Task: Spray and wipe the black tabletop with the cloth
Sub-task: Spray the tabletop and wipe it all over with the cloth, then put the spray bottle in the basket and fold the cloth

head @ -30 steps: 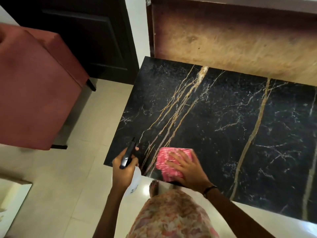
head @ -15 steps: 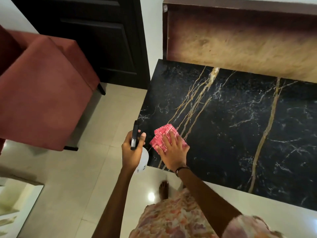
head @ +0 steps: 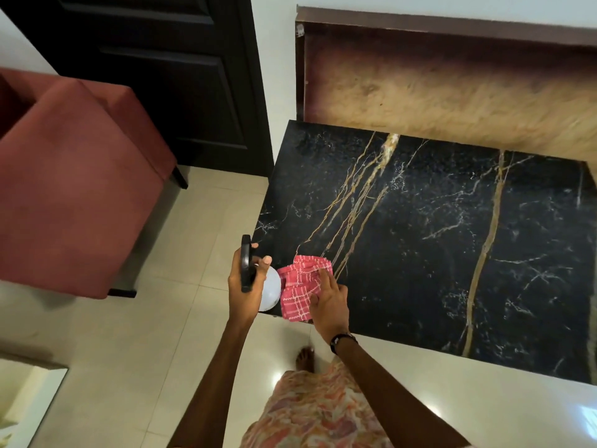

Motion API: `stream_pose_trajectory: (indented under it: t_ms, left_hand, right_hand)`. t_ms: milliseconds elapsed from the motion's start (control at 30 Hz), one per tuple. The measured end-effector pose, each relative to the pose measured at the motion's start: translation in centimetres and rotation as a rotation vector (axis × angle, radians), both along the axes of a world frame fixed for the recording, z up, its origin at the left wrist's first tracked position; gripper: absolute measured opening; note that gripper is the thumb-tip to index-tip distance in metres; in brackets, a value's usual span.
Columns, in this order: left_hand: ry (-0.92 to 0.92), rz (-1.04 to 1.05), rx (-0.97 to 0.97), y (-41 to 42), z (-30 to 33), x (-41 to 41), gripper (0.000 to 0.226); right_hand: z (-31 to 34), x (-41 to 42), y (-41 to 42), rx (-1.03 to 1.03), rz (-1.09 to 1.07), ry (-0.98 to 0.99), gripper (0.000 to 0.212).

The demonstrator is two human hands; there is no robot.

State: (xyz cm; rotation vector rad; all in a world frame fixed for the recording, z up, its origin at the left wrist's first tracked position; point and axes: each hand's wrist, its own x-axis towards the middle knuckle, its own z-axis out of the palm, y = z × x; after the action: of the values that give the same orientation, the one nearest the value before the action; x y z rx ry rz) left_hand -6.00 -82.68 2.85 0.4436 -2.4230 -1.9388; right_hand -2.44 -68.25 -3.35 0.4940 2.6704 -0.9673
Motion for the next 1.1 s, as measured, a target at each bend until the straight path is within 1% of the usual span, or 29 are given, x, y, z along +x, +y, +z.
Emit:
stream_pose_trajectory:
  t_ms: [133,167,233,300,333,400,433,500,533,600,667,867,967,1100]
  left_hand:
    - [-0.028,-0.021,0.003,0.0,0.5,0.5,0.042]
    - [-0.054,-0.023,0.001,0.0,0.5,0.4,0.048]
    - [-0.088,-0.061,-0.033,-0.5,0.4,0.4,0.058]
    - [-0.12,-0.119,-0.069,-1.2,0.0,0.6,0.062]
    - [-0.138,-0.142,-0.091,-1.6,-0.1,0.8,0.062]
    - [-0.159,-0.151,-0.123,-2.1,-0.5,1.2,0.058]
    - [-0.163,-0.139,-0.137,-2.3,-0.7,1.5,0.055]
    - [-0.163,-0.108,-0.168,-2.3,-0.9,2.0,0.051]
    - [-0.162,-0.104,-0.178,-2.3,-1.0,2.1,0.05]
    - [-0.165,-0.108,-0.186,-2.3,-1.3,2.2,0.049]
    - [-0.176,-0.109,-0.194,-2.1,-1.3,2.1,0.05]
    - [-0.156,-0.116,-0.262,-0.5,-0.3,1.8,0.053]
    - [-0.135,-0.136,-0.284,1.7,0.9,1.4,0.054]
    - [-0.102,-0.176,-0.278,6.1,2.3,1.3,0.055]
  right_hand:
    - [0.1,-1.4,-0.4,-0.014,-0.068,0.01,0.052]
    - [0.1,-1.5,-0.3,0.002,-0.056,-0.001,0.052]
    - [0.0,-1.4,0.0,0.12,0.035,-0.018,0.051]
    - [0.3,-1.3,0.0,0.215,0.101,0.071,0.052]
    - [0.7,-1.2,-0.3,0.195,0.121,0.152,0.052]
    - [1.5,-1.2,-1.2,0.043,0.207,0.281,0.053]
    - [1.7,-1.4,-1.8,-0.057,0.263,0.28,0.057]
    - [1.8,-1.8,-2.9,-0.217,0.36,0.175,0.07]
    - [1.8,-2.1,-3.5,-0.264,0.39,0.121,0.075]
    - [1.8,-2.1,-4.2,-0.336,0.391,0.061,0.081]
    - [2.2,-2.0,-4.6,-0.406,0.351,0.063,0.079]
    - [3.2,-2.1,-3.7,-0.466,0.293,0.094,0.073]
    - [4.0,-2.1,-1.3,-0.475,0.251,0.128,0.07]
    - [5.5,-1.7,3.0,-0.459,0.187,0.178,0.074]
